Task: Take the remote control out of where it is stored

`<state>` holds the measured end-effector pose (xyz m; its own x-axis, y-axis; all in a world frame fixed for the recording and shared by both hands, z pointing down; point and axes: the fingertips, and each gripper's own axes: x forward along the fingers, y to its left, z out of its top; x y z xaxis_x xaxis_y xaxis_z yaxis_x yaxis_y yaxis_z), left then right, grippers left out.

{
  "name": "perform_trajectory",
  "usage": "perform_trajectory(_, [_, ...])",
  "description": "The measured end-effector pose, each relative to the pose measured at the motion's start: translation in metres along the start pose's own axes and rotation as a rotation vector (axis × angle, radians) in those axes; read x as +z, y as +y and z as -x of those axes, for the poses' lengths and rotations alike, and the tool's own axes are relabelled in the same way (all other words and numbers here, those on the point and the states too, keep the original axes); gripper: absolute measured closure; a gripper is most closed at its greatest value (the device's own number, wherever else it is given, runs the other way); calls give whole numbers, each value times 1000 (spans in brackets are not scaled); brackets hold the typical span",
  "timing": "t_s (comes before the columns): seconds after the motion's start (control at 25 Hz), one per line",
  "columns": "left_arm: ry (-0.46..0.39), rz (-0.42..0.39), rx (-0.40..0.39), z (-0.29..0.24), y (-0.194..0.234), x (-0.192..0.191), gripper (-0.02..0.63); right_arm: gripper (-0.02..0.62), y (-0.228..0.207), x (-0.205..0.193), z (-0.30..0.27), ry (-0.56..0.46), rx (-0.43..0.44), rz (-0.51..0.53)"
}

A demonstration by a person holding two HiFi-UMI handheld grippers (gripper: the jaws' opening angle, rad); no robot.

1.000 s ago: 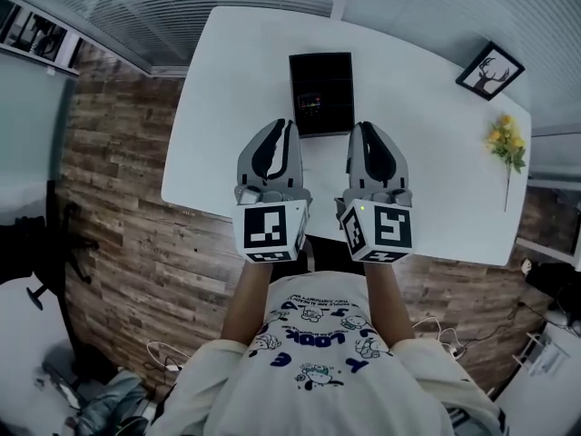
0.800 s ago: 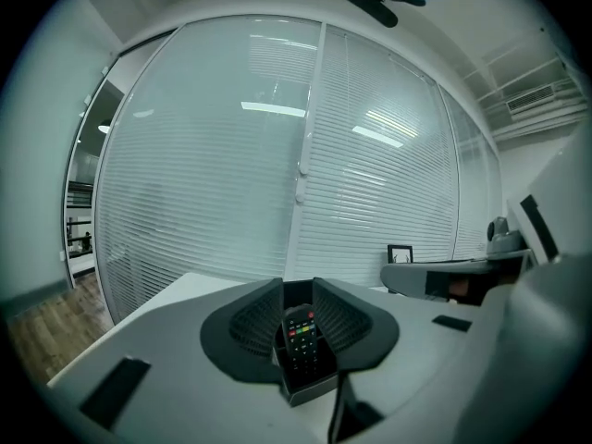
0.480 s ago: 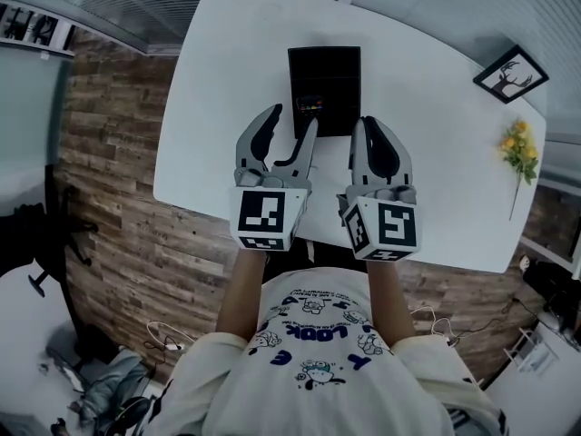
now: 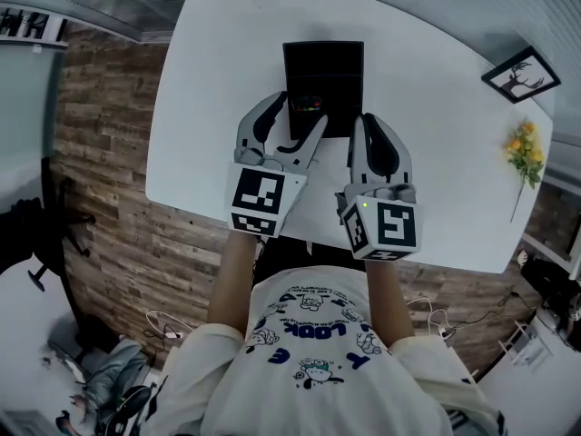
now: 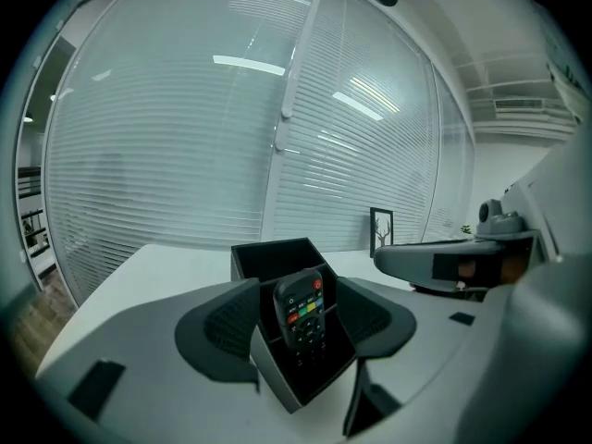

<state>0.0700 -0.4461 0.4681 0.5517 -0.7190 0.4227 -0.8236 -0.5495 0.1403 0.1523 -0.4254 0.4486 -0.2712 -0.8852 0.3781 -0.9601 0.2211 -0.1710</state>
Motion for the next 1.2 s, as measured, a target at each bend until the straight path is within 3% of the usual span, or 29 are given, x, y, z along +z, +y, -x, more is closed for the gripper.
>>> perform_trajectory(0.48, [65,-65,-75,-23,-2,-14,357,546,-11,-15,-15,41,11,-8])
perform_trajectory(0.64, [60,-74,-80,-23,-4,-14,424,546,-11,-21,-17,54,17,-8])
perform_trajectory(0.92, [34,-89,-69,-17,-11,-13,445,546,-6,-25,-17,58,29,-16])
perform_trajectory(1.2, [9,-53,-67,-13,-13,-13,466,546,-2,-25,-16,59,35,-23])
